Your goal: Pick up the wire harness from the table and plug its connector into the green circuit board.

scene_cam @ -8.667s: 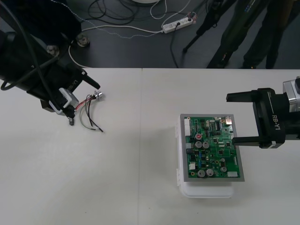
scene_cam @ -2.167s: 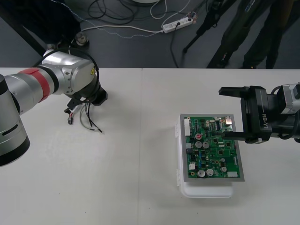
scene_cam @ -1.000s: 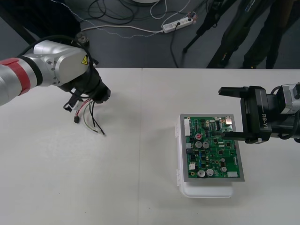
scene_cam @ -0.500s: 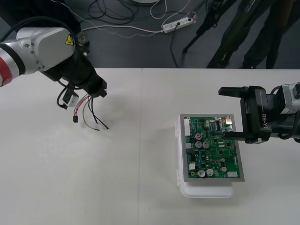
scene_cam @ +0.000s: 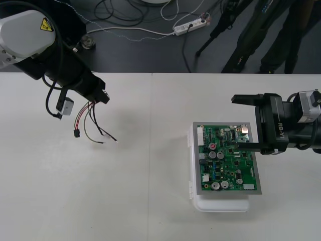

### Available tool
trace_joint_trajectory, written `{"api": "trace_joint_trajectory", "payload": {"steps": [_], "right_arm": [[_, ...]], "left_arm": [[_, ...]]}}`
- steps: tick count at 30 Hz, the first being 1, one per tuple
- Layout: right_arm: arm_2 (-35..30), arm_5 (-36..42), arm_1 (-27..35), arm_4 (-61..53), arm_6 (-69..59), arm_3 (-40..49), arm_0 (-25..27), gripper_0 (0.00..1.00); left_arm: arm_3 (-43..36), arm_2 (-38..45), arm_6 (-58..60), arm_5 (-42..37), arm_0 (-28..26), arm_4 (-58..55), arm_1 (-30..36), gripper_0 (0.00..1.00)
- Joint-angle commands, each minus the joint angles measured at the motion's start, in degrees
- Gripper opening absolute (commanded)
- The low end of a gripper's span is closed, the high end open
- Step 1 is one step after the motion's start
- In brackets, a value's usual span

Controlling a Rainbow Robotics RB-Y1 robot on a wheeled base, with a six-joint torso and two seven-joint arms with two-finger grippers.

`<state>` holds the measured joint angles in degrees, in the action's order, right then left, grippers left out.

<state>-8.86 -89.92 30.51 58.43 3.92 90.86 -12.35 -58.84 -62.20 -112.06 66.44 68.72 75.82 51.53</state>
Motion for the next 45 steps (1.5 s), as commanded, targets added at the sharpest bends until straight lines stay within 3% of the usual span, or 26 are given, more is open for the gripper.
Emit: {"api": "trace_joint_trajectory", "payload": {"steps": [1, 24, 36, 45], "right_arm": [[0.95, -0.08, 1.66, -0.52, -2.17, 0.98, -1.72, 1.00], [0.95, -0.08, 1.66, -0.43, -3.04, 0.98, -1.72, 1.00], [0.95, -0.08, 1.66, -0.34, -3.04, 0.98, -1.72, 1.00], [0.95, -0.08, 1.66, -0.43, -3.31, 0.98, -1.72, 1.00]], "left_arm": [[-4.18, 3.58, 15.73, 5.37, -1.31, -4.37, 4.28, 0.00], [-30.72, 34.78, 50.54, 12.14, -27.58, 2.13, 4.54, 0.00], [-35.73, 47.35, 69.08, 19.70, -37.43, 5.91, -3.02, 0.00], [-37.93, 52.97, 80.42, 23.56, -41.03, 7.41, -7.94, 0.00]]}}
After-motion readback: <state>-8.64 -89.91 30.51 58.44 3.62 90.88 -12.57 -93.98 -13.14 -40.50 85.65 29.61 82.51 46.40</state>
